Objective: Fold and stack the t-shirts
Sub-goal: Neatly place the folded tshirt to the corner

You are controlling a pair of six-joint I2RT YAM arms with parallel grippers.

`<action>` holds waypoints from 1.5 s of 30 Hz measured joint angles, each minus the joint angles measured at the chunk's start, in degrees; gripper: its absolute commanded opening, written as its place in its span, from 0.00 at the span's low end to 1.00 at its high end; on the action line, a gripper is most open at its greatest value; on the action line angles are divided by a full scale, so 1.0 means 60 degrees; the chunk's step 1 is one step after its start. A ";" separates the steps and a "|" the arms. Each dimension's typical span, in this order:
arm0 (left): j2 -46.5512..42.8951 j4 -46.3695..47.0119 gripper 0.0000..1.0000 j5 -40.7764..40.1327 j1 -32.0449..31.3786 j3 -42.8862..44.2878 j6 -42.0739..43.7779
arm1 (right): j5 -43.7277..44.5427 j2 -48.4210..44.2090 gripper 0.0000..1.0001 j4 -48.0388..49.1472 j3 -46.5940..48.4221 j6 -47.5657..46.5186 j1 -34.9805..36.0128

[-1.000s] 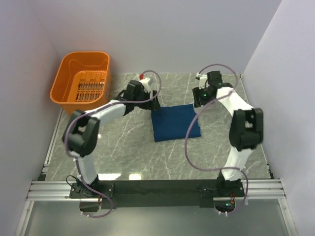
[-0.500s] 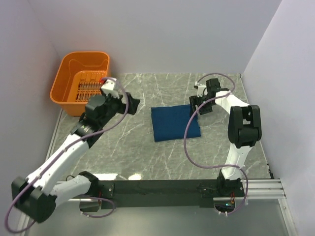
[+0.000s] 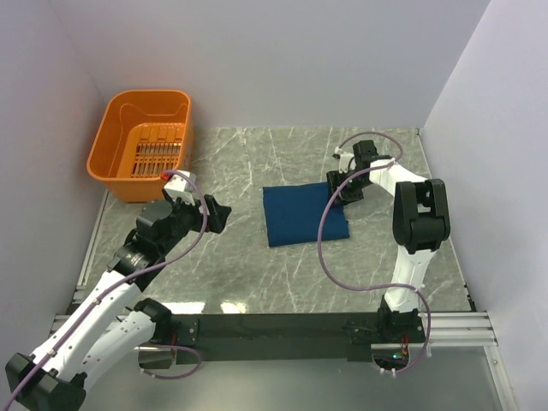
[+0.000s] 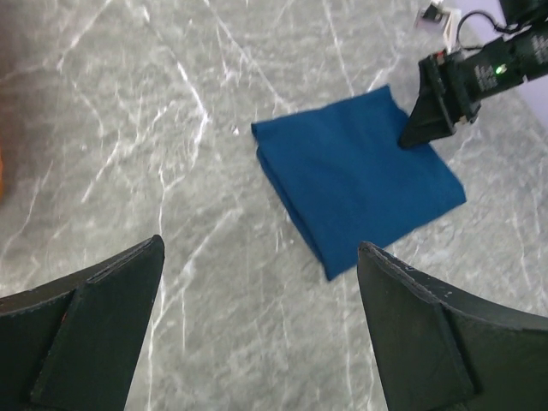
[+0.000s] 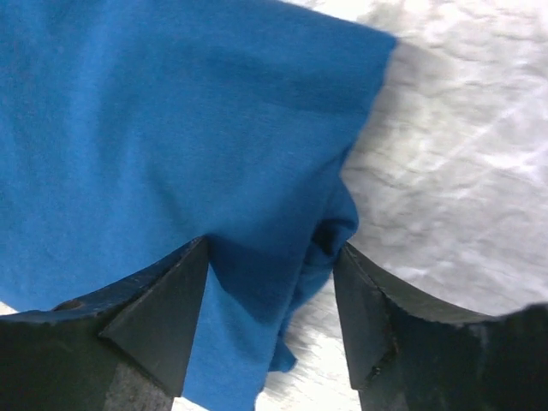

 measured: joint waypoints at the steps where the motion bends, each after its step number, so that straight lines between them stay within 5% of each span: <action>1: -0.0007 -0.0095 0.99 -0.0004 0.0000 -0.0033 -0.0007 | -0.0015 0.0000 0.63 0.0000 0.0000 0.0004 0.0040; 5: -0.0069 -0.0244 0.99 -0.0051 0.0000 -0.0047 -0.0007 | -0.0087 0.0025 0.48 -0.0051 0.0000 -0.0033 0.0127; 11: -0.0109 -0.0313 0.99 -0.0087 0.0000 -0.0047 -0.0004 | -0.0124 0.0040 0.01 -0.0142 0.0004 0.0018 0.0102; 21: -0.0029 -0.0350 0.99 -0.0186 0.0000 -0.0047 0.0000 | -0.0353 0.0317 0.00 -0.0809 0.0998 -0.0237 -0.0714; 34: 0.0302 -0.0441 0.99 -0.0244 0.0000 -0.0047 0.0000 | 0.0510 0.2809 0.00 -0.2390 0.5679 -0.1599 -0.3537; 38: 0.0408 -0.0470 0.99 -0.0244 0.0000 -0.0047 0.0000 | 0.1410 0.3690 0.13 -0.2732 0.7155 -0.1920 -0.4054; 40: 0.0437 -0.0474 0.99 -0.0244 0.0000 -0.0047 0.0000 | 0.2029 0.3807 0.29 -0.2707 0.7446 -0.2025 -0.4127; 41: 0.0441 -0.0484 0.99 -0.0244 0.0000 -0.0047 0.0000 | 0.2328 0.3803 0.47 -0.2692 0.7497 -0.2065 -0.4131; 45: 0.0437 -0.0510 0.99 -0.0248 0.0000 -0.0047 0.0000 | 0.3271 0.3730 0.69 -0.2320 0.7501 -0.2291 -0.4069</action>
